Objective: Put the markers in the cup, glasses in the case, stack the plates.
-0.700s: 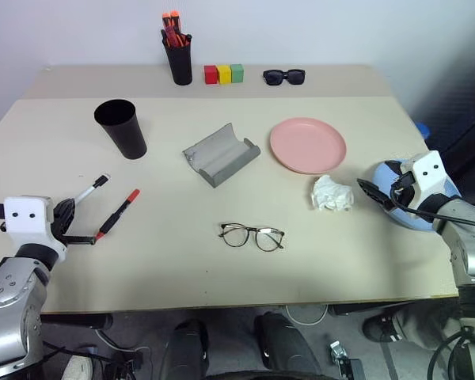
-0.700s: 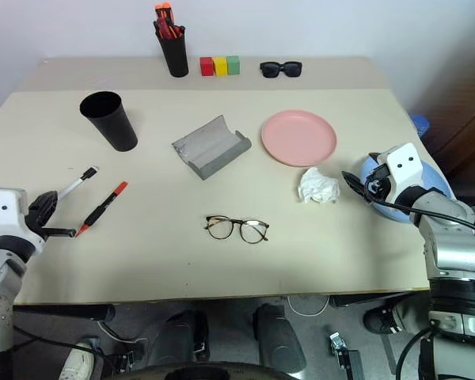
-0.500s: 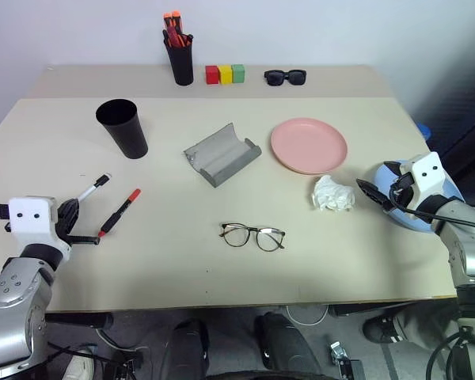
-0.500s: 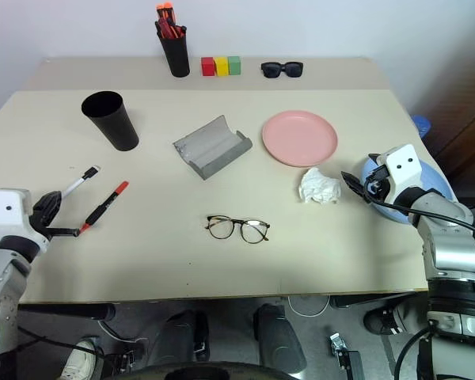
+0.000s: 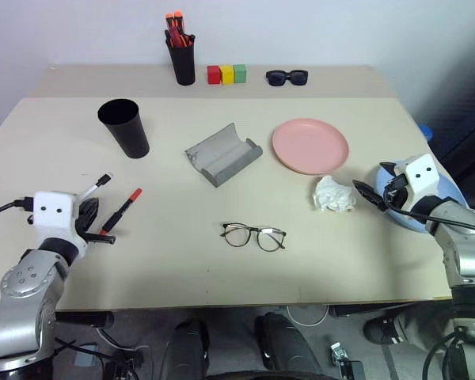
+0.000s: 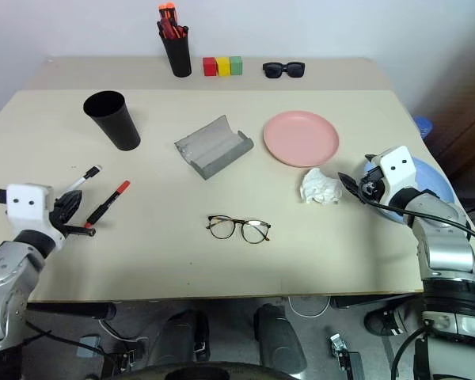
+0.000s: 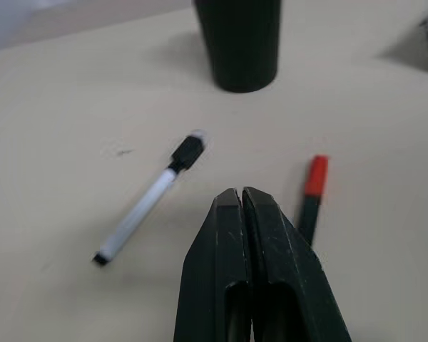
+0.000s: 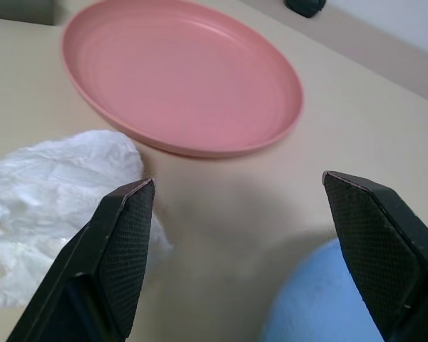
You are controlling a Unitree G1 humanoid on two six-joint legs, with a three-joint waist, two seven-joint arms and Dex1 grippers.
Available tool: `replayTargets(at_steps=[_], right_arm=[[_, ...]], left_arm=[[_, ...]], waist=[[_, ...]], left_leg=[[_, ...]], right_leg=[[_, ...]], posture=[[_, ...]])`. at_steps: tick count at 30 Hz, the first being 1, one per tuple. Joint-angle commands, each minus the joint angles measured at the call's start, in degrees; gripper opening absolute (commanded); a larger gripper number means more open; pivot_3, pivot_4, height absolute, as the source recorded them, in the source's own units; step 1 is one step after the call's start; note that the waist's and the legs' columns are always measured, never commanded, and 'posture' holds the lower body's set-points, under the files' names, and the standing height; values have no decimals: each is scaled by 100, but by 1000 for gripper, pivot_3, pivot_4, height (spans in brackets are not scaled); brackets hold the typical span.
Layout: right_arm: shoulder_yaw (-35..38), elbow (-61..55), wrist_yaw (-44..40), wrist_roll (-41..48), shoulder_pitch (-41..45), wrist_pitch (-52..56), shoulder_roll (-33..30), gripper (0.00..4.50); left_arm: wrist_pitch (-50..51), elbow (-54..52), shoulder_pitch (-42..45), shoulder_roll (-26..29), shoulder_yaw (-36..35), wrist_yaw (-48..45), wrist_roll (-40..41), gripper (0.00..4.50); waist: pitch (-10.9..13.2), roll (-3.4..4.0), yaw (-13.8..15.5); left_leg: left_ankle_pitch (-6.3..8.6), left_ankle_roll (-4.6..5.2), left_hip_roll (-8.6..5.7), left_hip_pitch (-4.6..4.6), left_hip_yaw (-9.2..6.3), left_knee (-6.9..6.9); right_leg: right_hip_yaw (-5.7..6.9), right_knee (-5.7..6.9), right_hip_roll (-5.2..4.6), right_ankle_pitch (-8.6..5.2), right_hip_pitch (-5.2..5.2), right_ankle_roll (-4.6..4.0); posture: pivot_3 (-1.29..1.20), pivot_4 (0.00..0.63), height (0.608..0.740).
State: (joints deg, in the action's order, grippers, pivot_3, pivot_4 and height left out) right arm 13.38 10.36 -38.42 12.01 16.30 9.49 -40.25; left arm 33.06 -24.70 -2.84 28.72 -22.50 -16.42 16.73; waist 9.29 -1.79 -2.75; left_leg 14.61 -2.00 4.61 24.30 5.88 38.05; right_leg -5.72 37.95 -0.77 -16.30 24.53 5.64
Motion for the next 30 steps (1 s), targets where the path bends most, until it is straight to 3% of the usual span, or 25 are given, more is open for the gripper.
replayTargets(at_steps=[1, 2, 5, 10, 17, 25, 28, 30], right_arm=[[42, -266, 101, 65, 66, -90, 111, 3816], [29, -331, 120, 76, 51, -75, 156, 3816], [-52, -570, 182, 62, -59, -57, 312, 3864], [-649, -1756, 336, 103, -273, 322, 856, 3864], [-1552, -3025, 600, 95, -601, 968, 1570, 3864], [-1973, -3390, 716, 92, -624, 1187, 1858, 3864], [-2002, -3344, 728, 56, -582, 1175, 1887, 3864], [-1999, -3279, 738, 38, -552, 1145, 1914, 3864]], left_arm=[[278, -130, 385, 49, 324, 61, -31, 0], [366, -100, 487, 38, 390, 57, -2, 0], [661, -60, 698, 51, 576, 43, 23, 876], [1653, 314, 1318, 121, 637, 406, -79, 3336], [3347, 588, 1933, 565, 909, 436, -74, 3336], [5201, 815, 2535, 871, 1023, -86, 424, 3336], [5342, 959, 2645, 889, 976, -121, 408, 2563], [5297, 1012, 2663, 922, 1024, -112, 359, 1611]], waist=[[0, 1, 20], [0, 1, 24], [-1, 2, 27], [-1, 3, 15], [-2, 1, 42], [-5, 1, 38], [-5, 0, 38], [-6, 0, 37]], left_leg=[[0, 0, 0, -1, 1, 0], [0, 0, 0, -1, 0, 0], [0, 0, 0, -1, -1, 0], [0, -1, 4, -5, -6, -1], [-4, -6, 6, -3, -8, 0], [-4, -8, 3, -3, -10, 5], [-4, -7, 3, -3, -10, 5], [-4, -7, 2, -4, -10, 5]], right_leg=[[0, 1, 0, 0, 0, 0], [0, 1, 1, 0, 0, 1], [0, 4, 3, 3, -1, 6], [0, 15, 10, 4, 0, 8], [4, 19, 11, 4, 2, 8], [7, 20, 10, 2, 2, 4], [6, 19, 10, 2, 1, 4], [7, 20, 10, 2, 1, 4]], posture=[[0, 150, 722], [0, 150, 722], [0, 150, 722], [0, 150, 722], [0, 150, 722], [0, 150, 722], [0, 150, 722], [0, 150, 722]])
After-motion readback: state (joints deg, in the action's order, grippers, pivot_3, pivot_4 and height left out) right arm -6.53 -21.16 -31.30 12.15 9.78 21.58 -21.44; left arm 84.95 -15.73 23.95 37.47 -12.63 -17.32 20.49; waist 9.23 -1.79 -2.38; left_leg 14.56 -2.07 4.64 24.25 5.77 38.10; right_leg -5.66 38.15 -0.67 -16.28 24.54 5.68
